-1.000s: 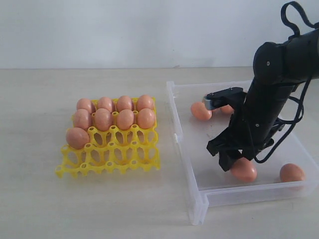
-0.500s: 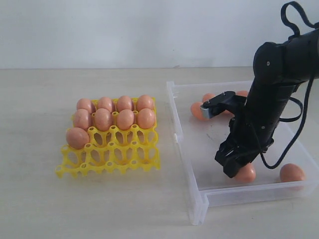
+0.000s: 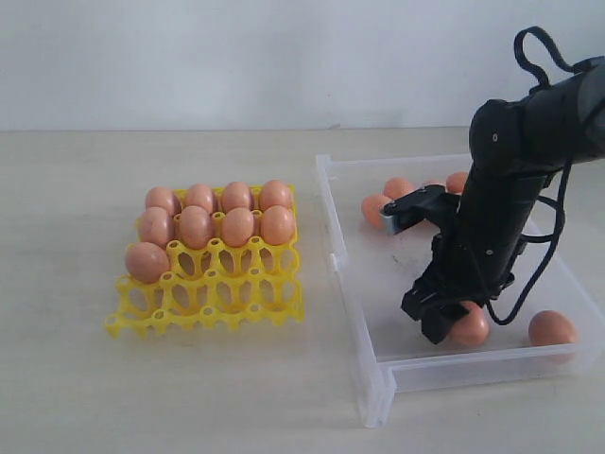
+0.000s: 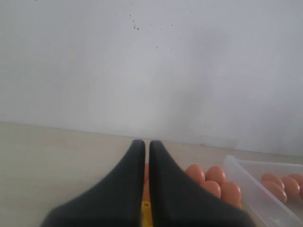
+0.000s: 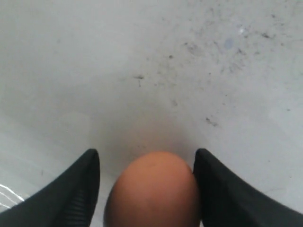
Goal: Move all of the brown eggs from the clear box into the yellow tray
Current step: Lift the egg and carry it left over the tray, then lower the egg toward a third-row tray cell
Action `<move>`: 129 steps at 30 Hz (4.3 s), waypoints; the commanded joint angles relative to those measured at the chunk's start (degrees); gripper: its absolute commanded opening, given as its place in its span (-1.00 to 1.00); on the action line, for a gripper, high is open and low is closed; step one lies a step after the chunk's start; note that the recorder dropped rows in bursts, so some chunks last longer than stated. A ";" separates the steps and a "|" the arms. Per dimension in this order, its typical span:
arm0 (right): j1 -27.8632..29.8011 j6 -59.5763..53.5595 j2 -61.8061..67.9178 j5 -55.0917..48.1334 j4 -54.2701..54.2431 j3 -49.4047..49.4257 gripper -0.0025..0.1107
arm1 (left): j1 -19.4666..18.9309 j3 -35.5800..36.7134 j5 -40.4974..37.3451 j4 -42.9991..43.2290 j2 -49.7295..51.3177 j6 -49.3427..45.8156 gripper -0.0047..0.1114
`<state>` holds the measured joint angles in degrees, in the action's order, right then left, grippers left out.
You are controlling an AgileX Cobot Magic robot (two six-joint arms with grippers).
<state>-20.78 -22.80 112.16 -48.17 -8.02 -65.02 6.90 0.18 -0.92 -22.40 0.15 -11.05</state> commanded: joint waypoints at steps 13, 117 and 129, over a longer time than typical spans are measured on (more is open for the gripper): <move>0.22 9.20 -0.73 11.34 -0.18 0.49 -0.96 | 0.33 -0.18 0.92 -0.51 -0.15 0.42 -0.85; -20.89 42.39 18.37 89.57 35.95 -7.23 -0.48 | 0.33 -0.18 0.92 -0.51 -0.15 0.42 -0.85; -20.89 45.38 11.67 78.53 35.55 -7.23 0.09 | 0.33 -0.18 0.92 -0.51 -0.15 0.42 -0.85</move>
<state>-41.82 22.54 127.87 34.82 27.91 -72.02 6.90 0.18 -0.92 -22.40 0.15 -11.05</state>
